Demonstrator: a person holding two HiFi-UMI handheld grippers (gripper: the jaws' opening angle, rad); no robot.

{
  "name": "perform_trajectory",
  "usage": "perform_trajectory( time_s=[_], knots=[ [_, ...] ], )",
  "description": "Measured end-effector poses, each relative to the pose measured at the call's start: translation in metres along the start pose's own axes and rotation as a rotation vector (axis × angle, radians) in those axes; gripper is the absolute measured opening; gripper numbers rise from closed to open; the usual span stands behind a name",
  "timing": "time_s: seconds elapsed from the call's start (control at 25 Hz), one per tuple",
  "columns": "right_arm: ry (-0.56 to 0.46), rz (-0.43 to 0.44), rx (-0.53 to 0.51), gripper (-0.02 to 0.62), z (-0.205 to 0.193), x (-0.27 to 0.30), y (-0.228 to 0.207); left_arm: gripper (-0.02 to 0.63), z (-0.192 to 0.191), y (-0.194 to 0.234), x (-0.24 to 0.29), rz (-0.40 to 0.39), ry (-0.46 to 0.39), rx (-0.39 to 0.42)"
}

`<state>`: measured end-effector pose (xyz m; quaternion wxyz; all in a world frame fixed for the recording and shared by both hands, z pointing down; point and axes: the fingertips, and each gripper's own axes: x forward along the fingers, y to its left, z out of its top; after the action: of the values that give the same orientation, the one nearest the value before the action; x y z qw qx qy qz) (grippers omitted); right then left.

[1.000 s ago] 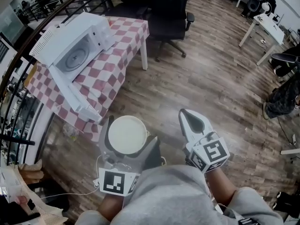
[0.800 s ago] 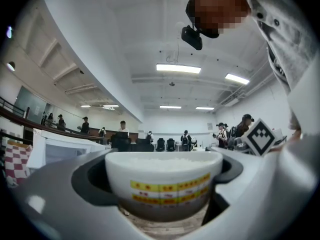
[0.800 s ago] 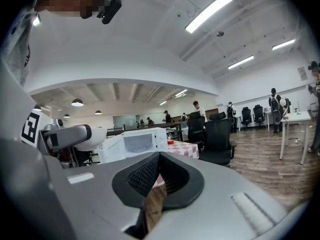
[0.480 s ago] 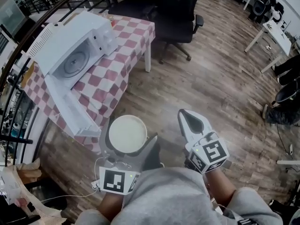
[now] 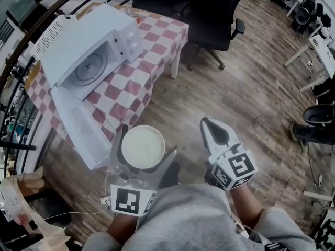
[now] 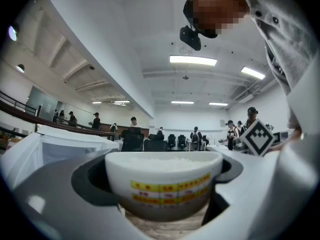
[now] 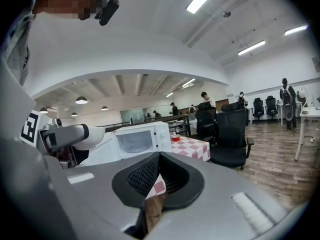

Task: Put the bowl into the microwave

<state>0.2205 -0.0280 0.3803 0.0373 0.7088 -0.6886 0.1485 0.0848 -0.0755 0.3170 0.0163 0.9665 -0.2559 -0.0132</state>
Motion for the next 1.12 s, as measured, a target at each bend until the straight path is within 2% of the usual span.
perform_trajectory(
  time_s=[0.32, 0.72, 1.12],
  knots=[
    [0.019, 0.038, -0.018, -0.005, 0.008, 0.053, 0.0, 0.541, -0.006, 0.044, 0.02, 0.05, 0.009, -0.008],
    [0.026, 0.12, -0.075, -0.005, 0.027, 0.109, 0.028, 0.541, 0.001, 0.097, 0.019, 0.144, -0.03, -0.018],
    [0.01, 0.165, -0.123, -0.005, 0.042, 0.127, 0.051, 0.541, 0.006, 0.117, 0.01, 0.185, -0.055, -0.026]
  ],
)
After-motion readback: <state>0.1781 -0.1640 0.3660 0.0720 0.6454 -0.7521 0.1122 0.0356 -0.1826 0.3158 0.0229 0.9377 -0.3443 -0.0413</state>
